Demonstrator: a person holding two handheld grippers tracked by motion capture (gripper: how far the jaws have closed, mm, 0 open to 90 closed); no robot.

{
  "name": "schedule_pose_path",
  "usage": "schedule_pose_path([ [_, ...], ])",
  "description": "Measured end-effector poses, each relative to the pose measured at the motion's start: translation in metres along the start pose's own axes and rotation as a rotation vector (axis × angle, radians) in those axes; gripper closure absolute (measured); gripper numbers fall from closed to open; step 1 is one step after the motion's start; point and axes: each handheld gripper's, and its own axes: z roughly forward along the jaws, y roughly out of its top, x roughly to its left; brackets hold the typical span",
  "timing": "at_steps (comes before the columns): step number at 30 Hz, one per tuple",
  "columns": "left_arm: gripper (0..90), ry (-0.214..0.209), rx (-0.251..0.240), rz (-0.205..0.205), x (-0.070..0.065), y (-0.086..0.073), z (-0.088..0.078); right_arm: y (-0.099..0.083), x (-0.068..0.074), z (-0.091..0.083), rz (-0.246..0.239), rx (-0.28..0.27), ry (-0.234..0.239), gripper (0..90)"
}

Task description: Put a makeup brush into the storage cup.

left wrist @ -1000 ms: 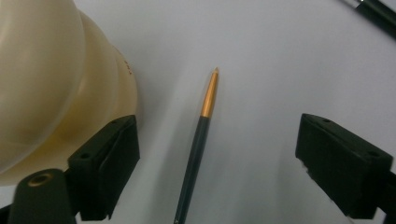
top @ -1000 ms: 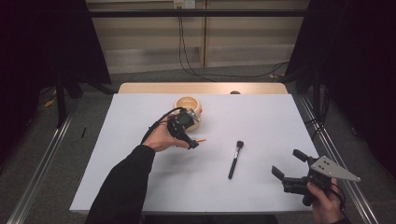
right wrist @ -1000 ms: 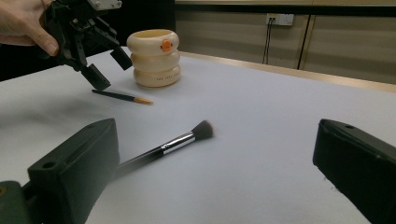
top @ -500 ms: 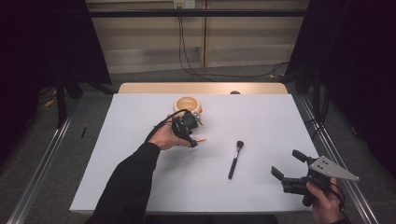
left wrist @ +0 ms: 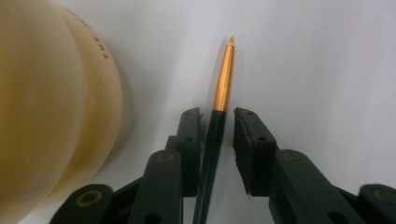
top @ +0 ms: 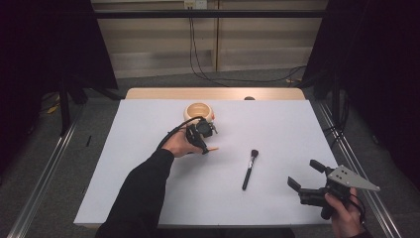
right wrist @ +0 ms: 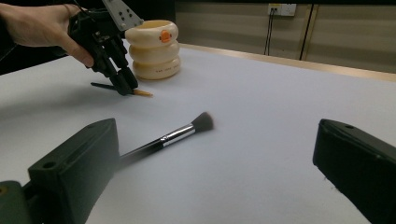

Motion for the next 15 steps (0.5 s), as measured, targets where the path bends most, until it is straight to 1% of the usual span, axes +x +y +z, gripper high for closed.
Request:
schedule_pose_path([
  [1,73.5,0.001,0.008,0.002,0.0001,0.0008,0.0001,0.0,0.0,0.0,0.0,0.0,0.0,0.1],
  [2,74.6,-0.009,0.021,-0.026,0.0005,0.0027,0.0014,0.0,-0.0001,0.0003,-0.001,-0.001,-0.001,0.1],
  [3,74.9,-0.008,0.038,-0.017,0.0018,0.0042,0.0014,0.0,0.0,0.0008,0.003,0.0,-0.001,0.1],
  [4,75.3,-0.013,0.038,-0.028,0.0007,0.005,0.0019,-0.0001,0.0,0.0013,0.007,0.003,0.002,0.1],
  [6,76.5,-0.012,0.043,-0.029,-0.0008,0.0065,0.0027,-0.0001,-0.0002,0.0014,0.007,0.004,0.0,0.1],
  [7,77.9,-0.011,0.063,-0.008,0.0001,0.0075,0.0022,0.0,0.0,0.0014,0.002,0.001,-0.002,0.1],
  [8,79.1,-0.025,0.048,-0.036,0.0009,0.0073,0.0036,0.0,0.0003,0.0011,0.003,0.003,-0.001,0.1],
  [9,79.3,-0.035,0.043,-0.051,0.002,0.0068,0.0037,-0.0004,0.0008,0.0012,0.008,0.007,0.001,0.1],
  [10,79.4,-0.035,0.043,-0.051,0.002,0.0068,0.0037,-0.0004,0.0005,0.0013,0.007,0.007,0.0,0.1],
  [11,79.4,-0.045,0.054,-0.038,0.0046,0.0068,0.0027,-0.0004,0.0005,0.0013,0.007,0.007,0.0,0.1],
  [12,79.6,-0.053,0.056,-0.038,0.0058,0.0064,0.0023,-0.0004,0.0004,0.0015,0.006,0.005,-0.001,0.1],
  [13,80.4,-0.053,0.056,-0.04,0.0055,0.0063,0.0025,-0.0005,0.0004,0.0015,0.006,0.01,-0.01,0.1],
  [14,80.7,-0.053,0.054,-0.055,0.0049,0.0074,0.0036,-0.0007,0.0002,0.0015,0.006,0.012,-0.007,0.1],
  [15,81.2,-0.053,0.054,-0.055,0.0049,0.0074,0.0036,-0.0007,0.0002,0.0015,0.006,0.012,-0.007,0.1],
])
